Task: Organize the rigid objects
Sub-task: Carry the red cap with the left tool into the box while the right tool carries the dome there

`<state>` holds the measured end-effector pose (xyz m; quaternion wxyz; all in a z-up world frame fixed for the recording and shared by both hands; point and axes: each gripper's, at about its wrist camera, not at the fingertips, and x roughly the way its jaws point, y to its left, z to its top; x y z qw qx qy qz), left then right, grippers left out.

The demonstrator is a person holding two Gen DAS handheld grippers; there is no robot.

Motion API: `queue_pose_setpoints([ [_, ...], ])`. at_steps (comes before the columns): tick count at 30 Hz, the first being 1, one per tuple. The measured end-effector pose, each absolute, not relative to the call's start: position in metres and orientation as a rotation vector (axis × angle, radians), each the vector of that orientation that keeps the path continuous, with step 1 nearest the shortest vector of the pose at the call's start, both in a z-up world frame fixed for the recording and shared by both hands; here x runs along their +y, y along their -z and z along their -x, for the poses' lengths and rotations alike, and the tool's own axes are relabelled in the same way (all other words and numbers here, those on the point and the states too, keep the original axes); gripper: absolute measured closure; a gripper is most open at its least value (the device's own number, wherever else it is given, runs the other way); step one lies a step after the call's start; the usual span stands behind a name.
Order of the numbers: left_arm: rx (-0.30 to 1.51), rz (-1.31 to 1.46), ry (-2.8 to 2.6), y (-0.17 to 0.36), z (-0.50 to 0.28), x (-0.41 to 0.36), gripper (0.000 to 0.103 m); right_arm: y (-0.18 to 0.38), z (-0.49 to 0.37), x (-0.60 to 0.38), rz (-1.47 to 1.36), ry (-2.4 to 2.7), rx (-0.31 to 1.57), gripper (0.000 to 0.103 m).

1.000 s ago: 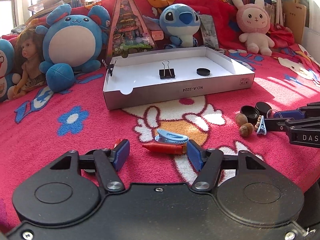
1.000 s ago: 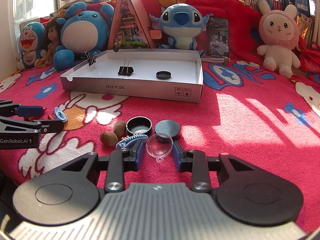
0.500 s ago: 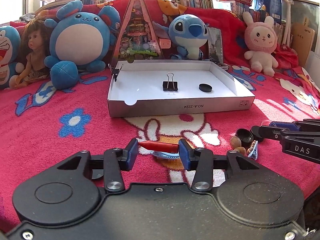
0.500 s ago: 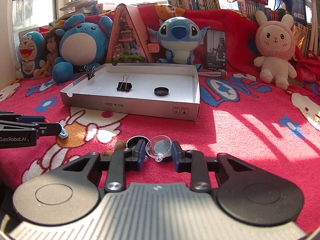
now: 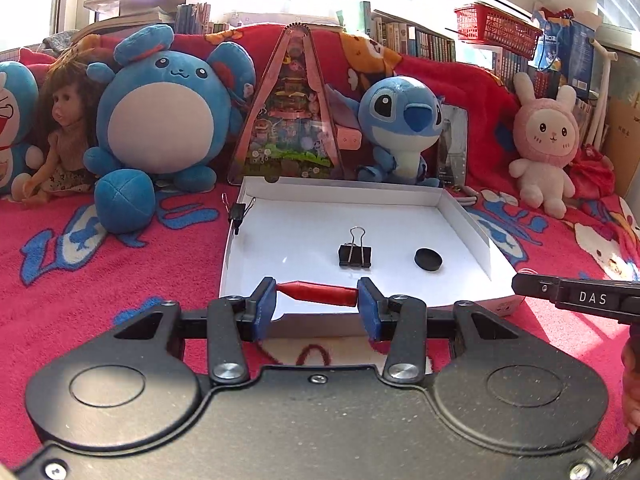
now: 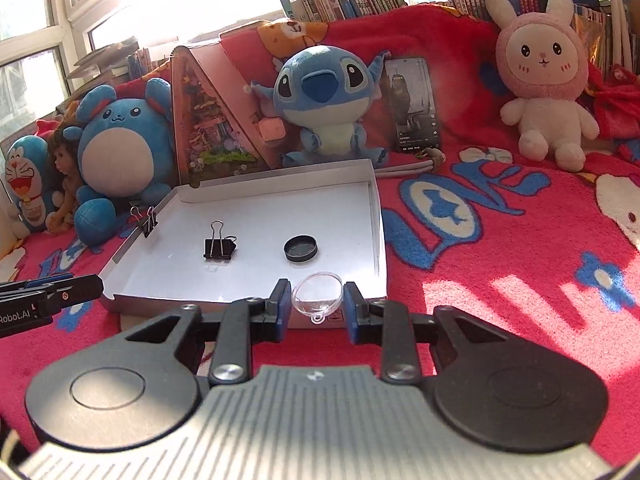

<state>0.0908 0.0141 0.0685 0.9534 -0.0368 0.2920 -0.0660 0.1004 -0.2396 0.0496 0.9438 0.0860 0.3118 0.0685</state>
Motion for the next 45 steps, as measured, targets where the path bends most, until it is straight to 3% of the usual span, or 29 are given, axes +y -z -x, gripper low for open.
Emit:
queue_pose_setpoints([
  [9,0.668,0.097,0.126,-0.068,-0.144,0.006,0.061,-0.039,-0.153,-0.263,-0.342,-0.121,0.758,0.07],
  [21,0.786,0.106,0.061,-0.037,-0.208,0.001,0.061,-0.031,-0.189,-0.258,-0.322,-0.101,0.811,0.07],
  [45,0.838,0.121,0.024,-0.017,-0.236,0.0,0.061,-0.018,-0.228,-0.244,-0.326,-0.083,0.884,0.07],
])
